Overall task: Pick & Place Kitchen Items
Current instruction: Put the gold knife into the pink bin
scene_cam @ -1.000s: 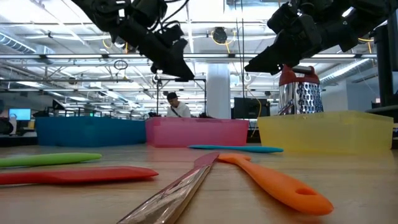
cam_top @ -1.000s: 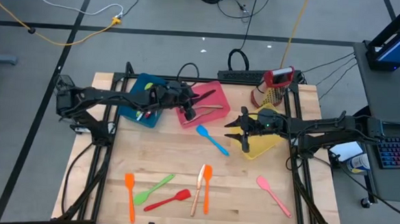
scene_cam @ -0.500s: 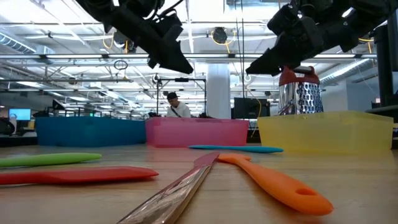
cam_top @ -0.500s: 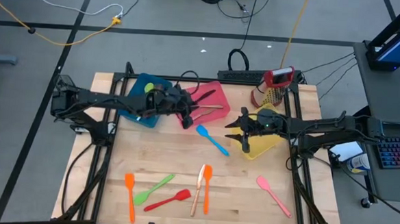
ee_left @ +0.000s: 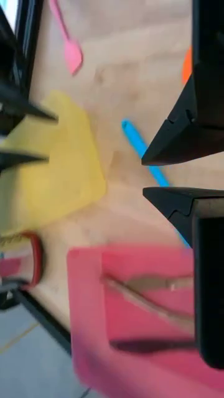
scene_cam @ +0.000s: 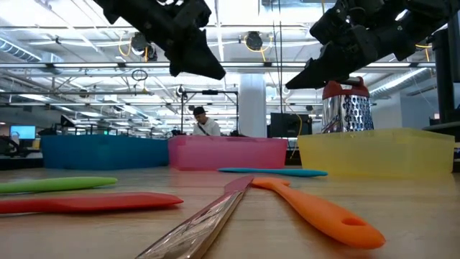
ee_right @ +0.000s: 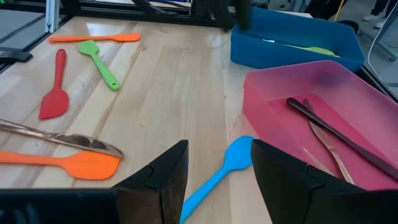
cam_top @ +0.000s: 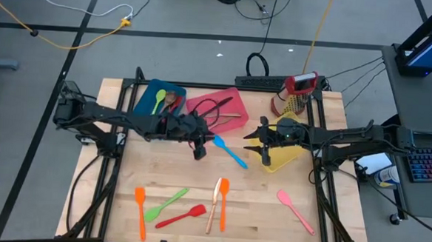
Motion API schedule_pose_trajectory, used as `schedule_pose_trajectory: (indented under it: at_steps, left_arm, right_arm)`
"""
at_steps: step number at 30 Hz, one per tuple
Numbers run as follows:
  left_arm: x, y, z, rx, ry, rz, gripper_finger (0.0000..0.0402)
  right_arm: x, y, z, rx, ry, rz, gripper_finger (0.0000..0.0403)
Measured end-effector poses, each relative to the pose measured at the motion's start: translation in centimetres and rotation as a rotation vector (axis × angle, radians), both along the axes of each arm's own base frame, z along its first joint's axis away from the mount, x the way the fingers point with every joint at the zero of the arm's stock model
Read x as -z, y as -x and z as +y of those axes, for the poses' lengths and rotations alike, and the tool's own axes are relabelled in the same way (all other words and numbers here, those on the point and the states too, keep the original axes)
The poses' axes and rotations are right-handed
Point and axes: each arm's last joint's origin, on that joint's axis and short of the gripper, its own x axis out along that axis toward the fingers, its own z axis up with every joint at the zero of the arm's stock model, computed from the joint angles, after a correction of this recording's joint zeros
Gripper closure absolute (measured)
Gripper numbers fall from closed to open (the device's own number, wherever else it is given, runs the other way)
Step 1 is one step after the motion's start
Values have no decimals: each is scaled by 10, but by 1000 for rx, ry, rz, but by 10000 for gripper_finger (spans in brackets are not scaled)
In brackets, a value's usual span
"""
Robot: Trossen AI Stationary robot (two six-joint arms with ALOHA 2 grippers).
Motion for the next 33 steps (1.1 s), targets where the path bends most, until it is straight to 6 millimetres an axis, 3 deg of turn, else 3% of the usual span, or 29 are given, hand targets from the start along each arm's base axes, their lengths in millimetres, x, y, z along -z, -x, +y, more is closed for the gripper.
schedule_pose_trajectory:
  at_steps: [16, 22, 33]
  left_arm:
    - [2, 8, -75, 138, 151, 17, 330]
    - [2, 15, -99, 194, 184, 22, 330]
    - [2, 29, -136, 33, 314, -28, 330]
  right_arm:
    - [-1, 0, 9, -230, -81, -18, 234]
    - [1, -1, 22, -287, -84, -7, 234]
    - [10, -10, 58, -456, -35, -14, 234]
